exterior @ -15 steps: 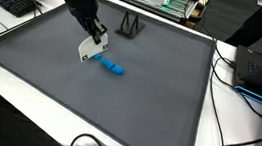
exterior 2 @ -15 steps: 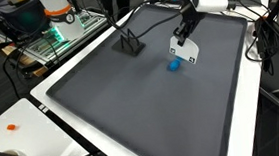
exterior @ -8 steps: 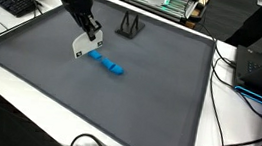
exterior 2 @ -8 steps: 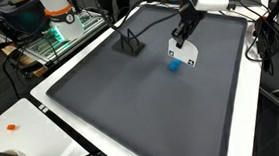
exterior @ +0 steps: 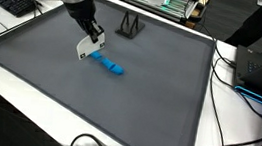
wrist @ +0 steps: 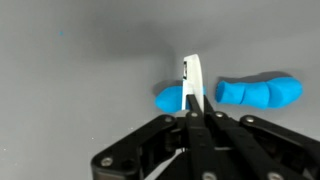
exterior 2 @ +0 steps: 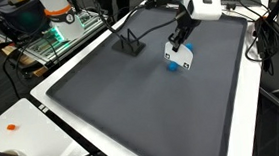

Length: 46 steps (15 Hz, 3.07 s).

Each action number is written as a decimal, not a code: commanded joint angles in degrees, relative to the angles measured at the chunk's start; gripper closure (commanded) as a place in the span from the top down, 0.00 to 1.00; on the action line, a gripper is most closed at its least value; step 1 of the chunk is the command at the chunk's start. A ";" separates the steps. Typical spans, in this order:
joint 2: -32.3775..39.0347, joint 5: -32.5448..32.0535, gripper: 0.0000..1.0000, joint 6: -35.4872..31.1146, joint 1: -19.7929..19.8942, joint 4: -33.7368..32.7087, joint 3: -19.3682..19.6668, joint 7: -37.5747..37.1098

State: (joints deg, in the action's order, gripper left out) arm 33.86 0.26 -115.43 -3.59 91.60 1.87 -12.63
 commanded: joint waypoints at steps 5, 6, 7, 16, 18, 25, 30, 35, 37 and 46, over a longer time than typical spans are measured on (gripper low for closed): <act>0.85 -3.36 0.01 -2.62 -1.23 2.71 0.59 -0.82; 0.82 -3.65 0.01 -3.39 -1.31 3.07 0.55 -0.64; 0.88 -3.60 0.01 -3.95 -1.28 3.40 0.44 -0.54; 1.81 -3.84 0.01 -5.05 -1.21 4.27 0.60 -0.28; 2.40 -3.62 0.01 -4.06 -1.03 3.68 0.65 -0.32; 1.47 2.12 0.01 -1.57 1.27 3.01 -1.67 2.19; 1.01 6.13 0.01 -1.53 2.33 3.22 -1.81 1.04; 0.33 7.61 0.01 -1.66 2.77 3.80 -1.52 1.16; 0.12 7.95 0.01 -1.65 2.85 3.89 -1.51 1.16; -0.47 9.06 0.01 -1.53 3.02 4.50 -2.03 2.22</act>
State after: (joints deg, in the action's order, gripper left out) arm 34.20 7.61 -117.66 -1.37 94.18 1.28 -12.44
